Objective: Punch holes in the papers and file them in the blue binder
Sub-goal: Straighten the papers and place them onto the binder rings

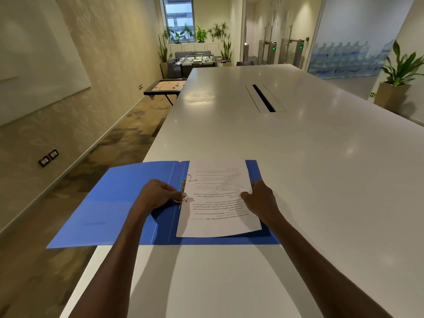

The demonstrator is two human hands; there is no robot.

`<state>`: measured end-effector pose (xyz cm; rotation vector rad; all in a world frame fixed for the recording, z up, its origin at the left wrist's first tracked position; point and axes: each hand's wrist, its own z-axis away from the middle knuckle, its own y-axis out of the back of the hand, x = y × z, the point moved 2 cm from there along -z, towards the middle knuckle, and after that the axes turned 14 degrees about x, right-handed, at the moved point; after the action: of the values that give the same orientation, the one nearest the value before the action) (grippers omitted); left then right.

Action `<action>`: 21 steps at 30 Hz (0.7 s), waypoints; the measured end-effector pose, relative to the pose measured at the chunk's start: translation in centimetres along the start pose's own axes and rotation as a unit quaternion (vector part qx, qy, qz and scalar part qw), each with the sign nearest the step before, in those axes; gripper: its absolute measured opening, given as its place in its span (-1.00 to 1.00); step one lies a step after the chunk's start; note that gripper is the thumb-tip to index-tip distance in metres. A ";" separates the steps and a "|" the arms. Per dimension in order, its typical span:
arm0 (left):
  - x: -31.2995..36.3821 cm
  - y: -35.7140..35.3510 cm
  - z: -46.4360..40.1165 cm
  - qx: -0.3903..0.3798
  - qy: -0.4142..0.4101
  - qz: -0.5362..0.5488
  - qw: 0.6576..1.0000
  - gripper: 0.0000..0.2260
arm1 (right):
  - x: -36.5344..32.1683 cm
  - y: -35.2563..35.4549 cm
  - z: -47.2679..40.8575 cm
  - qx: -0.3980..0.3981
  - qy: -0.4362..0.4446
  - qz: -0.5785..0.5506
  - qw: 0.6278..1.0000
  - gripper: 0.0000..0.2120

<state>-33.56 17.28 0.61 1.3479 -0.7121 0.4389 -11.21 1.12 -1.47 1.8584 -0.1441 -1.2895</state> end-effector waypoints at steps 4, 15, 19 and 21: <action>-2.4 1.6 0.9 0.051 0.016 0.088 0.995 -0.66 | 0.0 0.0 0.4 0.014 0.024 0.085 0.996 -0.65; -11.2 6.5 1.6 0.299 0.251 0.060 0.919 -0.26 | -0.4 0.2 0.8 0.004 0.067 0.121 0.990 -0.61; -11.3 7.5 2.2 0.313 0.349 0.092 0.878 -0.05 | -0.3 0.1 0.7 -0.001 0.069 0.123 0.990 -0.61; -11.7 8.0 2.1 0.311 0.383 0.140 0.859 0.03 | -0.2 0.1 0.7 -0.002 0.070 0.128 0.989 -0.62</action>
<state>-47.71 18.05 -1.49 1.4885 -0.0716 1.4424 -11.85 0.82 -1.33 1.8512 -0.2952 -0.9797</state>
